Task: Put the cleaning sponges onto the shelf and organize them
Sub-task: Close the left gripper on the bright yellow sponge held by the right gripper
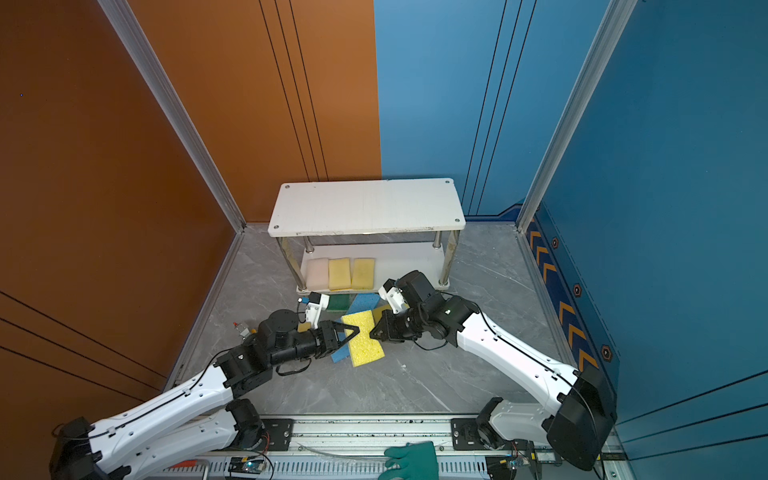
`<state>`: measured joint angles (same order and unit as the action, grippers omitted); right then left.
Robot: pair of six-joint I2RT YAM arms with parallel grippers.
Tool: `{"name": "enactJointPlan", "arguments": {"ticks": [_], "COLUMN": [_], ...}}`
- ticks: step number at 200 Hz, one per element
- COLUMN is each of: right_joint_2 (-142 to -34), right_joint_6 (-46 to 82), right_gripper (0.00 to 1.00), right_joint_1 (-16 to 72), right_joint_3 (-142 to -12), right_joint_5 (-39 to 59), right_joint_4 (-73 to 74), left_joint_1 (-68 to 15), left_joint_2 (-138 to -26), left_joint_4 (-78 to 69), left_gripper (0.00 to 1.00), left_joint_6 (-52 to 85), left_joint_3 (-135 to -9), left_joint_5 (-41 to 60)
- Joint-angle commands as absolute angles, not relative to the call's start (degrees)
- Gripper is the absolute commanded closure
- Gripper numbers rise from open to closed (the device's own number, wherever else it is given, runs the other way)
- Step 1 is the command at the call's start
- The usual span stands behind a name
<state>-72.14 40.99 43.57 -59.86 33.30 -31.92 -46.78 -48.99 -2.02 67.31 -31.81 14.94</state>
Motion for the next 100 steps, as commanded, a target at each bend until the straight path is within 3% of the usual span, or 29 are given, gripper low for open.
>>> {"name": "enactJointPlan", "arguments": {"ticks": [1,100], "right_joint_2": [-72.8,-73.1], "right_joint_6": [41.7,43.0], "right_gripper": [0.94,0.85], "right_joint_1": [44.0,44.1], "right_joint_3": [-61.8,-63.0], "right_joint_5": [34.1,35.2], "right_joint_4": [-31.3,-30.1], "left_joint_1": [-46.3,-45.2], "left_joint_2": [-48.7,-47.8], "left_joint_4": [-2.4,-3.5], "left_gripper": [0.8,0.88], "left_joint_6": [67.0,69.4], "left_joint_3": [-30.8,-28.7], "left_joint_5": [14.7,13.5]}}
